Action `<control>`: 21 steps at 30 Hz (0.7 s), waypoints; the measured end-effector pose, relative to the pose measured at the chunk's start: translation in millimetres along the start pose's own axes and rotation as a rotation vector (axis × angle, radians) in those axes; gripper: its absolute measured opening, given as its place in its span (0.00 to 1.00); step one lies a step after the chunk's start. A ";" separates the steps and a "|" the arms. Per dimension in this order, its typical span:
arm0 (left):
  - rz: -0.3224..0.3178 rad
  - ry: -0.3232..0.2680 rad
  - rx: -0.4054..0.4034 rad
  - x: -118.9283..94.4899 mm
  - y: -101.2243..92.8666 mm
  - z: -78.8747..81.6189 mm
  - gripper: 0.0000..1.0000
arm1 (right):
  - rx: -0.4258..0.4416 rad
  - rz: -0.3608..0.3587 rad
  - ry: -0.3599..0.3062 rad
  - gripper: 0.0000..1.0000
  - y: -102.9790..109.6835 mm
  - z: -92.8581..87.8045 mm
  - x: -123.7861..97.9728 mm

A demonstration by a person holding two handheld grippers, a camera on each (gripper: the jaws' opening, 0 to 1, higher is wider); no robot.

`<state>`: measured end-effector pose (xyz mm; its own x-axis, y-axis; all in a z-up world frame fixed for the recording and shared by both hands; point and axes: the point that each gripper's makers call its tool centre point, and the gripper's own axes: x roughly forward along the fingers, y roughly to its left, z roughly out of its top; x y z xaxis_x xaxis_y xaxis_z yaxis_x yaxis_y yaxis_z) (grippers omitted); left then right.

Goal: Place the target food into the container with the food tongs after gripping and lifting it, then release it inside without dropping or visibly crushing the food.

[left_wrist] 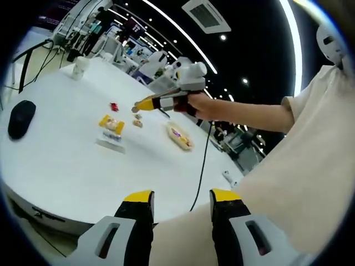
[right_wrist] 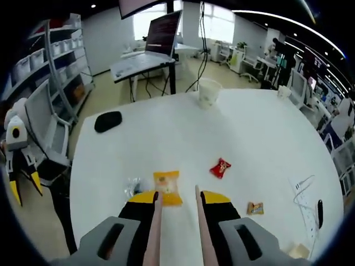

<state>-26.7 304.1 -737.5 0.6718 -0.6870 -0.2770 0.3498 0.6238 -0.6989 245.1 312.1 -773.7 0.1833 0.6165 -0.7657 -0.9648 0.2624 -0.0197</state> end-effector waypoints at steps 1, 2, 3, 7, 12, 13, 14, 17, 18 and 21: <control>0.002 -0.001 -0.001 -0.5 0.3 -0.3 0.39 | -0.001 0.001 0.000 0.30 1.2 0.6 0.6; 0.004 -0.002 -0.001 -1.1 0.8 -0.6 0.39 | -0.005 0.002 -0.001 0.30 3.1 1.2 1.7; 0.005 -0.002 -0.002 -1.3 0.7 -1.0 0.39 | -0.009 0.005 0.002 0.30 4.6 1.1 2.7; 0.005 -0.002 -0.005 -1.7 0.5 -2.6 0.39 | -0.016 0.022 0.008 0.29 9.8 1.0 7.0; 0.006 -0.007 -0.012 -1.6 0.8 -2.4 0.39 | -0.029 0.032 0.019 0.29 14.8 3.1 12.6; 0.007 -0.008 -0.013 -1.8 0.9 -2.5 0.39 | -0.031 0.033 0.021 0.29 17.5 4.6 13.2; 0.007 -0.010 -0.015 -2.0 1.2 -2.3 0.39 | -0.035 0.033 0.020 0.29 18.3 5.5 13.7; 0.012 -0.014 -0.022 -3.8 2.4 -2.8 0.40 | -0.043 0.032 0.028 0.29 18.7 6.8 18.2; 0.013 -0.014 -0.024 -4.3 2.7 -3.0 0.40 | -0.055 0.029 0.032 0.29 18.8 6.5 19.5; 0.021 -0.018 -0.029 -6.7 4.2 -3.7 0.40 | -0.075 0.031 0.043 0.29 19.2 5.5 25.2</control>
<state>-32.2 310.0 -741.1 0.6906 -0.6670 -0.2796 0.3170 0.6266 -0.7120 232.3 336.8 -789.8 0.1461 0.5903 -0.7938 -0.9817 0.1858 -0.0425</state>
